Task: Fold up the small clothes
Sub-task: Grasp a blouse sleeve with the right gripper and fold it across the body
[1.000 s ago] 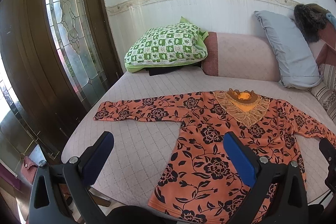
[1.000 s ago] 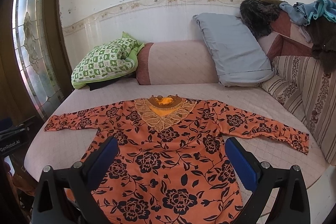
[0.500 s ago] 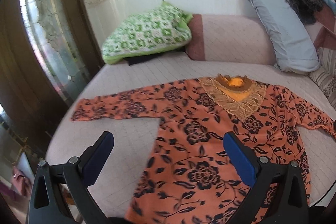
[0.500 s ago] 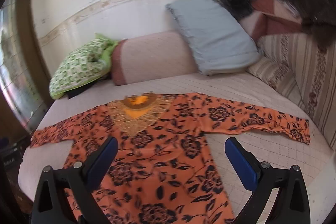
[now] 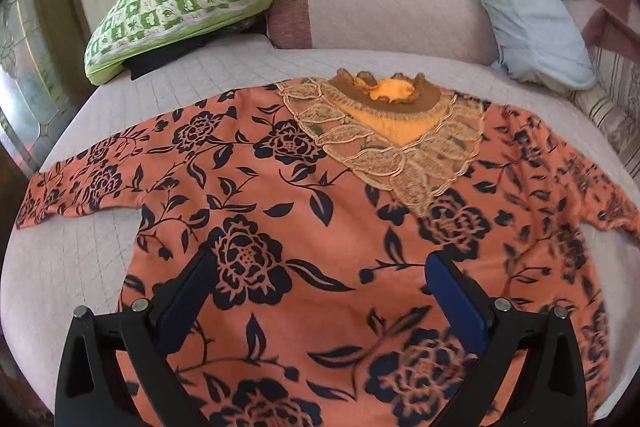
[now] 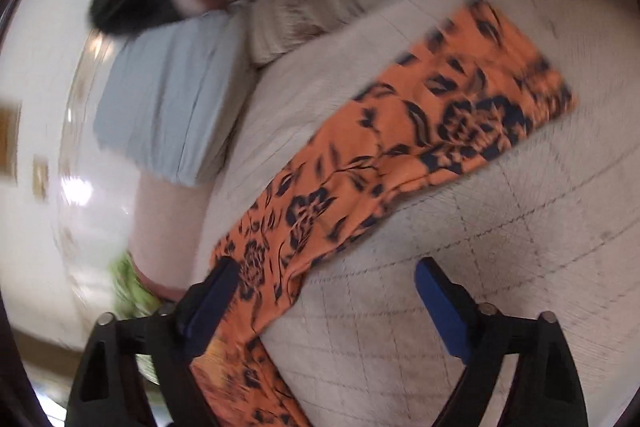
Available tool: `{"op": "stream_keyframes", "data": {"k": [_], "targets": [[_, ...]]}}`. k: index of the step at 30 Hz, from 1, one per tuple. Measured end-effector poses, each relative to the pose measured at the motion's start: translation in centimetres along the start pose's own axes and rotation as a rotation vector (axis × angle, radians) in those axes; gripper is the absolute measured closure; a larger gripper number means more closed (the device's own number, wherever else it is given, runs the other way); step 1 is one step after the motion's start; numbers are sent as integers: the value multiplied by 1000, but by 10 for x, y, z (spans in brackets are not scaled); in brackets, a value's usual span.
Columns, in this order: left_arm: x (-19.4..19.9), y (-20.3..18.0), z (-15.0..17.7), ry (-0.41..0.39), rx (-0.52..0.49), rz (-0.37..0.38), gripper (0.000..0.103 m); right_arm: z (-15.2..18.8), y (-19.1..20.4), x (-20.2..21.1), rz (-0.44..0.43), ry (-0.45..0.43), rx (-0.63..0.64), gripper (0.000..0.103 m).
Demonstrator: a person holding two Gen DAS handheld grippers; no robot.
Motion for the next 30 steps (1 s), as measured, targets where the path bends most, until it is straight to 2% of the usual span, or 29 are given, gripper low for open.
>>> {"op": "stream_keyframes", "data": {"k": [2, 4, 6, 9, 10, 11, 13, 16, 18, 21, 24, 27, 30], "targets": [[-6, 5, -1, -12, 11, -26, 0, -11, -10, -7, -19, -36, -64, 22], [-10, 11, -2, -4, 27, -33, 0, -23, -7, -9, -28, -91, -71, 22], [-13, 18, -4, -6, 52, -35, 0, -35, -4, -15, 1, -126, -75, 25], [-12, 28, -9, -24, 82, -49, 0, -50, -4, -24, 67, -178, -101, 38], [-12, 32, -11, -34, 92, -63, 0, -54, -2, -26, 102, -200, -85, 49], [-11, 35, -13, -44, 100, -76, 0, -56, 0, -28, 135, -213, -79, 68], [-7, 45, -17, -66, 124, -103, 0, -57, -1, -27, 180, -240, -83, 89], [-2, 65, -23, -96, 173, -166, 0, -50, 24, -23, 159, -280, -1, 94], [0, 81, -27, -106, 222, -208, 0, -37, 58, -22, 111, -285, 106, 95], [0, 105, -29, -87, 280, -240, 0, -1, 127, -29, 11, -238, 263, 95], [1, 131, -28, -67, 333, -273, 0, 57, 196, -44, -93, -148, 393, 95], [2, 157, -28, -56, 392, -292, 0, 133, 255, -68, -162, -46, 511, 95], [4, 186, -26, -47, 450, -328, 0, 229, 296, -102, -138, 70, 679, 95]]}}
Point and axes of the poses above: each gripper's, at about its wrist camera, not at the fingertips, and x roughly against the way its jaws point, y to its left, z to its underside, the point moved 3 cm from there along -x, roughly the way its jaws point, and after that the axes turned 1 degree about -x, right-handed, at the moved point
